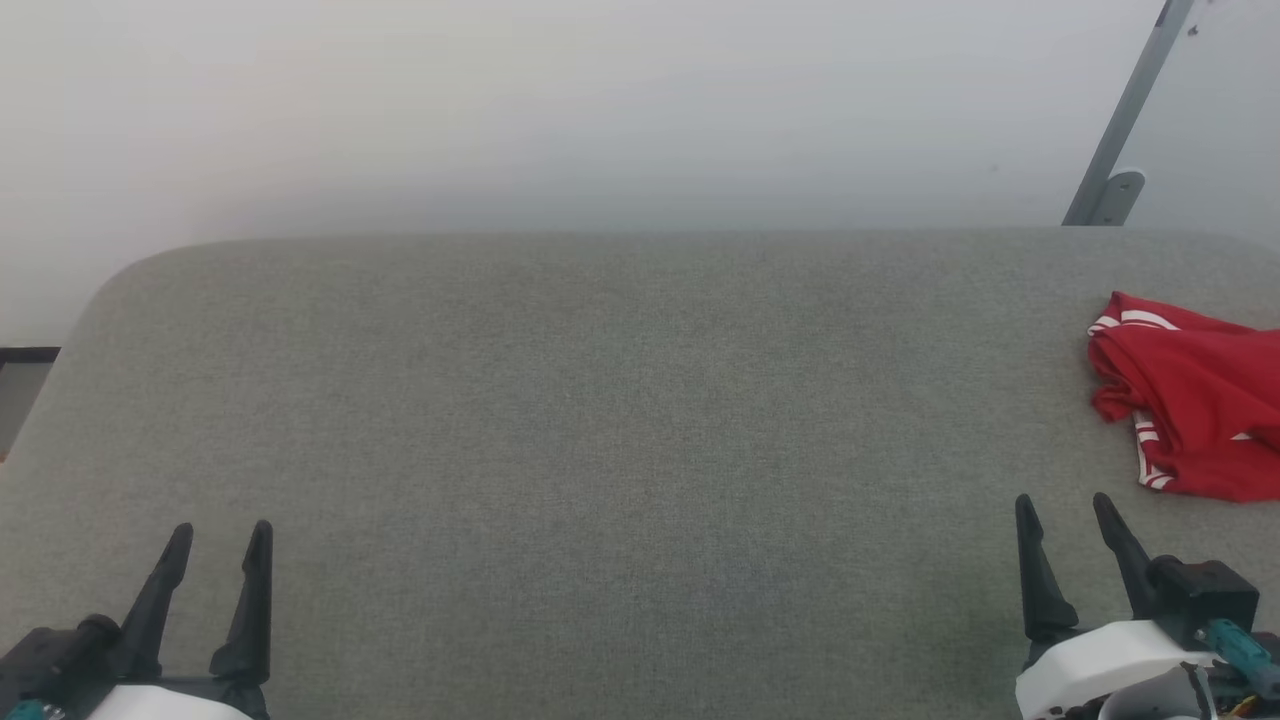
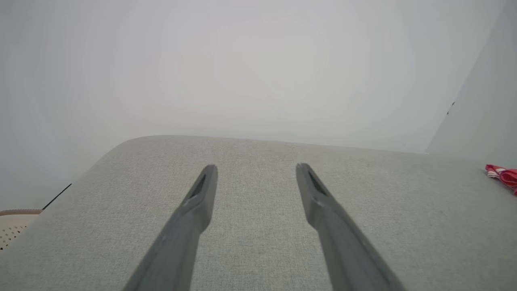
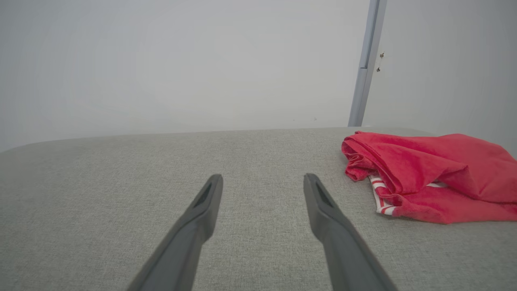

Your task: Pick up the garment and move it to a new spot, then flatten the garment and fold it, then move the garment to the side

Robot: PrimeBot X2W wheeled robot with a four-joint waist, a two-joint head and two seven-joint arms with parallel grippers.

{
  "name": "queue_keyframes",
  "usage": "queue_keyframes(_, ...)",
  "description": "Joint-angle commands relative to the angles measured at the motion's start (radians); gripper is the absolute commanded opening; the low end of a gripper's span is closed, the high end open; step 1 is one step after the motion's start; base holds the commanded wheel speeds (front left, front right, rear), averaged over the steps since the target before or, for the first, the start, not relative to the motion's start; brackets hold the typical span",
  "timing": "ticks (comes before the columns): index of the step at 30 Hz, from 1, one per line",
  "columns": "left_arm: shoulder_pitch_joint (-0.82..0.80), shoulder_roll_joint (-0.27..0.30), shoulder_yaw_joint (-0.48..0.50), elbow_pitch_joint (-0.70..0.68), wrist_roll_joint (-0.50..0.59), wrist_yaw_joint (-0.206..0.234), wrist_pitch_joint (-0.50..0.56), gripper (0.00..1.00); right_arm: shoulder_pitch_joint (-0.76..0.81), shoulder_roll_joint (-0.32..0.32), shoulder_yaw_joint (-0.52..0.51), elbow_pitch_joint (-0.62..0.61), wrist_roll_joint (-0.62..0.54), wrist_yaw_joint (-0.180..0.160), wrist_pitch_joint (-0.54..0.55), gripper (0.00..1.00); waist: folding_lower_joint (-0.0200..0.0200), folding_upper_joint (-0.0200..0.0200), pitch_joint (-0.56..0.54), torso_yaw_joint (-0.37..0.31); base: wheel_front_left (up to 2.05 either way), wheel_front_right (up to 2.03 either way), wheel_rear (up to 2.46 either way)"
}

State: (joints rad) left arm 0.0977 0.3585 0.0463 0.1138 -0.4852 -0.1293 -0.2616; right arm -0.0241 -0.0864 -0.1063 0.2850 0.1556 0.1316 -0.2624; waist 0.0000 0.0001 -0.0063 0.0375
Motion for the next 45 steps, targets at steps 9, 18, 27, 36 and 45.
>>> queue_keyframes(9,0.008,-0.029,-0.020,0.020,-0.006,0.000,0.001,0.00,0.016,0.010,0.006,0.038,0.006,0.000,0.002,0.00,0.0000,-0.0001,-0.002,-0.001,0.00,0.00,0.00)
queue_keyframes(18,-0.019,-0.062,-0.010,0.033,-0.145,0.000,0.046,0.00,-0.003,0.013,-0.003,0.034,0.183,0.000,0.055,0.00,0.0000,-0.0001,-0.001,-0.004,0.00,0.00,0.00)
queue_keyframes(27,-0.042,-0.089,-0.001,0.044,-0.257,0.000,0.083,0.00,-0.010,0.015,0.000,0.020,0.327,0.000,0.088,0.00,0.0000,-0.0001,-0.001,-0.006,0.00,0.00,0.00)
queue_keyframes(36,-0.064,-0.116,0.007,0.054,-0.371,0.000,0.120,0.00,-0.020,0.018,0.000,0.010,0.475,0.000,0.124,0.00,0.0000,-0.0001,0.000,-0.009,0.00,0.00,0.00)
queue_keyframes(45,-0.085,-0.141,0.015,0.064,-0.473,-0.001,0.155,0.00,-0.031,0.020,-0.001,0.003,0.607,0.000,0.159,0.00,0.0000,-0.0001,0.001,-0.011,0.00,0.00,0.00)
